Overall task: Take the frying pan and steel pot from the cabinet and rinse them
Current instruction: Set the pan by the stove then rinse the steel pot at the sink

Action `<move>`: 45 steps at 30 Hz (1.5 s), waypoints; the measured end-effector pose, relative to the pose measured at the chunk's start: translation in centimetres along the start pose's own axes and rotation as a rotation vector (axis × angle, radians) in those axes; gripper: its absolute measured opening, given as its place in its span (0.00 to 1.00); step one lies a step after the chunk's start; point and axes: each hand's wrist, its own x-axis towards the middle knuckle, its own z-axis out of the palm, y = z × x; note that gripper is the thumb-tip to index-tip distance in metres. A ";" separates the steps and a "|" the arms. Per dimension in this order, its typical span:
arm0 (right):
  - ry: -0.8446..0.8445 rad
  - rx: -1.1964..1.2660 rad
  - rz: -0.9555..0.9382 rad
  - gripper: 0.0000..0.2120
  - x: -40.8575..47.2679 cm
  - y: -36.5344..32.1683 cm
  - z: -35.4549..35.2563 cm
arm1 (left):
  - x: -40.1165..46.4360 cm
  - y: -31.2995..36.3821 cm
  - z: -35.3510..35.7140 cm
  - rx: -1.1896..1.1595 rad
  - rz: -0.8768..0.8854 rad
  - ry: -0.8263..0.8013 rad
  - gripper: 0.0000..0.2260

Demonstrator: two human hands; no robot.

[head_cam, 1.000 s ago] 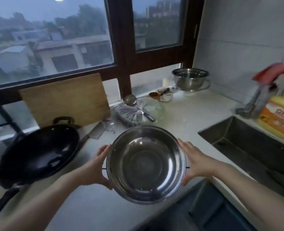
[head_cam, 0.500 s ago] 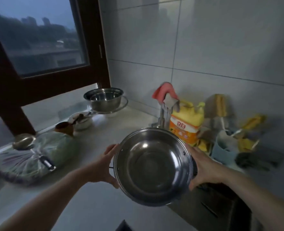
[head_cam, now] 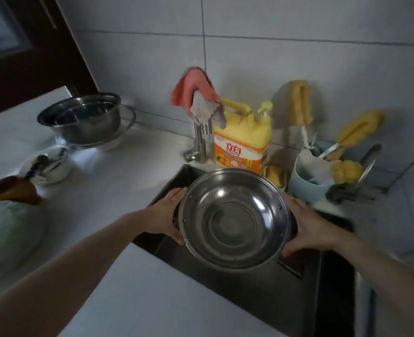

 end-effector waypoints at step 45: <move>-0.172 0.153 0.325 0.78 7.8 9.7 19.8 | 16.4 -6.2 7.6 -0.272 -0.058 0.559 0.38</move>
